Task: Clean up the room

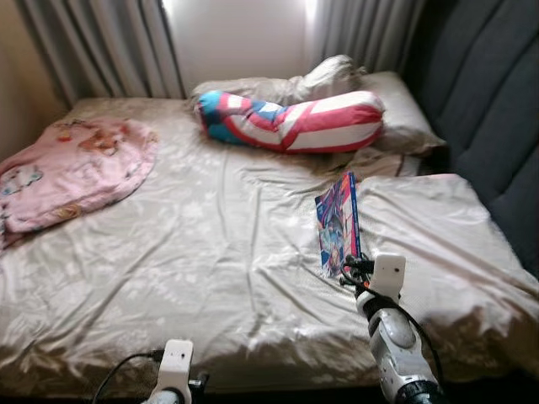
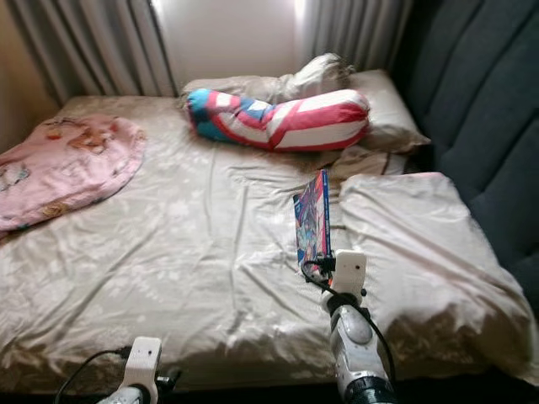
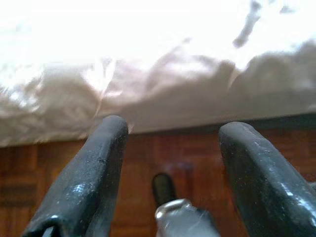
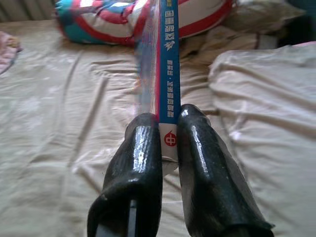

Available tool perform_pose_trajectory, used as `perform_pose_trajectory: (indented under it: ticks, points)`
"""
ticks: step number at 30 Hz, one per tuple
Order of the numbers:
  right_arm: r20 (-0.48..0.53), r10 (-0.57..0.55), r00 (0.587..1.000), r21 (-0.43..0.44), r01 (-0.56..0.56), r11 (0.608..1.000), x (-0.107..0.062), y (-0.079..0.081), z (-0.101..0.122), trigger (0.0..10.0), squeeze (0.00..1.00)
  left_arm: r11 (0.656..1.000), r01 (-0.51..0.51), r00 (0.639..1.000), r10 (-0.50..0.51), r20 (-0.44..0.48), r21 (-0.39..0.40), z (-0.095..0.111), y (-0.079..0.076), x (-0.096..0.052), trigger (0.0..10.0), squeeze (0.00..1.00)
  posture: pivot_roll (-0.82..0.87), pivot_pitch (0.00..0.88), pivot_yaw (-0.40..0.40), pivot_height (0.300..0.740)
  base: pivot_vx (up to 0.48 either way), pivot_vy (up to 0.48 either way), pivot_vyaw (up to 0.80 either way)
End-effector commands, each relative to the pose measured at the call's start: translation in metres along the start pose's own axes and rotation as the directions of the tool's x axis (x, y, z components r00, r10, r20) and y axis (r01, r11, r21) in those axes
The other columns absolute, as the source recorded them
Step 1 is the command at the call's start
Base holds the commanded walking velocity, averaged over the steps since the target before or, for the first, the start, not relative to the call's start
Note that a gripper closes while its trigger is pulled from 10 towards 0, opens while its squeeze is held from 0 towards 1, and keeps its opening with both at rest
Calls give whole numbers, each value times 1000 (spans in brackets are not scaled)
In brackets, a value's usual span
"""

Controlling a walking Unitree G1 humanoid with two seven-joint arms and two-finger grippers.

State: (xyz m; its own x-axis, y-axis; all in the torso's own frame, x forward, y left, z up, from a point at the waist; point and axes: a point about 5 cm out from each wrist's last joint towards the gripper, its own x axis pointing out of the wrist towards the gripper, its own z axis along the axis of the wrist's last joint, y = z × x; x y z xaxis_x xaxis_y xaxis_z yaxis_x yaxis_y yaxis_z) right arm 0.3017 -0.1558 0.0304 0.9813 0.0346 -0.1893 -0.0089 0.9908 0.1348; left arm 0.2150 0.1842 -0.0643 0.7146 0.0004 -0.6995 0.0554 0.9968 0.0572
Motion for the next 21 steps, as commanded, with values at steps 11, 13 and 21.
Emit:
perform_pose_trajectory:
  ticks: [11, 13, 21]
  points:
    - [62, 18, 998, -7, -17, 1000, 6, 5, 14, 10000, 0, 1000, -7, 1000, 7, 8, -6, 1, 3, 0, 10000, 0, -59, 5, -26, 740, 273, 0, 0]
    - [62, 17, 998, -7, -16, 1000, 6, 5, 13, 10000, 0, 1000, -8, 1000, 8, 6, -8, 0, 4, -1, 10000, 0, -58, 6, -26, 740, 289, 0, 0]
    - [63, 10, 998, -2, -10, 1000, 5, 6, 13, 10000, 0, 1000, -12, 1000, 12, -10, -14, -5, 7, -2, 10000, 0, -58, 7, -25, 740, 107, 0, 0]
